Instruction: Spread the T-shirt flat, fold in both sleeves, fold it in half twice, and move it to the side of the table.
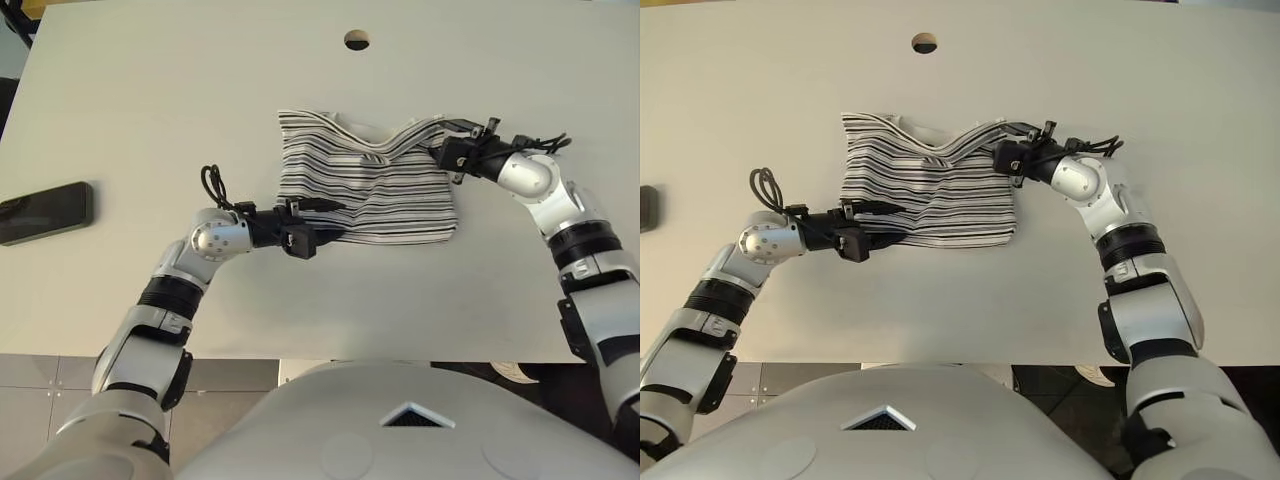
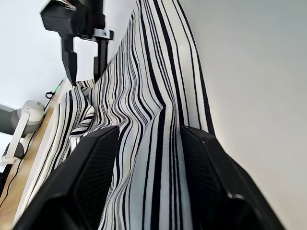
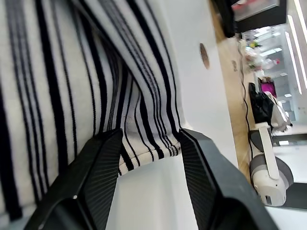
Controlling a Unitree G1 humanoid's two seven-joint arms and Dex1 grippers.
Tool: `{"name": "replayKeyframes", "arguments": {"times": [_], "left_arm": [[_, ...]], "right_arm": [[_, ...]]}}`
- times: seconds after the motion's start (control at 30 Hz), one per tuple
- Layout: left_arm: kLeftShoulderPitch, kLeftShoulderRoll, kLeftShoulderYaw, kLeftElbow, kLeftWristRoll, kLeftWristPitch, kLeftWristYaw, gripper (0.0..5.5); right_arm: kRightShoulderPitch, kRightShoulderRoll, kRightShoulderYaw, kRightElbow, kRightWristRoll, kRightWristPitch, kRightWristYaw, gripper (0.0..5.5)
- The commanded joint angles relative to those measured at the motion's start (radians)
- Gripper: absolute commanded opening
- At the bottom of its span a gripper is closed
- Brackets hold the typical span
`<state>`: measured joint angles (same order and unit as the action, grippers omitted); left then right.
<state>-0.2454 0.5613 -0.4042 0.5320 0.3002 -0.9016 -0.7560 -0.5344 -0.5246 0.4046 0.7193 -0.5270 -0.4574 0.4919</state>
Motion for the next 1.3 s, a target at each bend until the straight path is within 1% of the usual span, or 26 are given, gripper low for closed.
{"name": "replayKeyframes", "arguments": {"times": [0.03,0.07,0.17,0.27,0.3,0.37,0.43,0.53,0.63,0.73,0.83,0.93,0.97,1.03,1.07,1.1,1.17,1.23,1.3], "left_arm": [[-0.012,0.068,-0.08,0.058,0.167,0.013,-0.015,2.43],[-0.03,0.078,-0.1,0.068,0.211,-0.001,0.003,2.43],[-0.059,0.105,-0.153,0.102,0.214,-0.05,-0.033,2.43],[-0.159,0.156,-0.229,0.16,0.448,-0.102,0.122,2.43],[-0.22,0.179,-0.291,0.176,0.598,-0.095,0.246,2.43],[-0.327,0.207,-0.411,0.204,0.829,-0.066,0.449,2.43],[-0.421,0.217,-0.531,0.227,1.007,-0.018,0.62,2.43],[-0.566,0.196,-0.674,0.267,1.185,0.03,0.823,2.43],[-0.694,0.167,-0.774,0.319,1.289,0.042,0.916,2.43],[-0.835,0.121,-0.833,0.369,1.339,0.037,1.009,2.43],[-0.917,0.075,-0.885,0.44,1.374,0.045,1.099,2.43],[-0.958,0.045,-0.939,0.529,1.411,0.063,1.201,2.43],[-0.961,0.04,-0.948,0.555,1.412,0.065,1.222,2.43],[-0.963,0.034,-0.897,0.598,1.336,0.034,1.248,2.43],[-0.96,0.032,-0.851,0.614,1.273,0.004,1.249,2.43],[-0.946,0.04,-0.781,0.608,1.175,-0.049,1.232,2.43],[-0.904,0.069,-0.668,0.588,1.017,-0.113,1.205,2.43],[-0.863,0.109,-0.6,0.573,0.929,-0.121,1.193,2.43],[-0.806,0.155,-0.564,0.555,0.89,-0.105,1.209,2.43]], "right_arm": [[0.073,-0.064,0.057,-0.177,-0.003,0.066,0.196,2.18],[0.091,-0.083,0.069,-0.252,0.017,0.088,0.268,2.18],[0.159,-0.162,0.103,-0.487,0.076,0.192,0.506,2.18],[0.219,-0.216,0.116,-0.654,0.123,0.294,0.654,2.18],[0.238,-0.227,0.118,-0.694,0.137,0.322,0.685,2.18],[0.264,-0.229,0.118,-0.745,0.166,0.366,0.72,2.18],[0.277,-0.216,0.118,-0.778,0.198,0.403,0.737,2.18],[0.279,-0.185,0.12,-0.815,0.248,0.448,0.753,2.18],[0.286,-0.162,0.129,-0.854,0.297,0.494,0.771,2.18],[0.29,-0.144,0.138,-0.873,0.334,0.529,0.782,2.18],[0.298,-0.135,0.137,-0.904,0.37,0.568,0.786,2.18],[0.308,-0.133,0.127,-0.94,0.402,0.611,0.778,2.18],[0.31,-0.138,0.122,-0.944,0.399,0.611,0.766,2.18],[0.313,-0.148,0.086,-0.973,0.42,0.625,0.748,2.18],[0.314,-0.149,0.065,-0.993,0.441,0.639,0.745,2.18],[0.314,-0.152,0.039,-1.016,0.476,0.66,0.747,2.18],[0.317,-0.159,-0.014,-1.052,0.556,0.695,0.759,2.18],[0.317,-0.171,-0.066,-1.079,0.625,0.727,0.765,2.18],[0.317,-0.186,-0.1,-1.091,0.656,0.732,0.756,2.18]]}}
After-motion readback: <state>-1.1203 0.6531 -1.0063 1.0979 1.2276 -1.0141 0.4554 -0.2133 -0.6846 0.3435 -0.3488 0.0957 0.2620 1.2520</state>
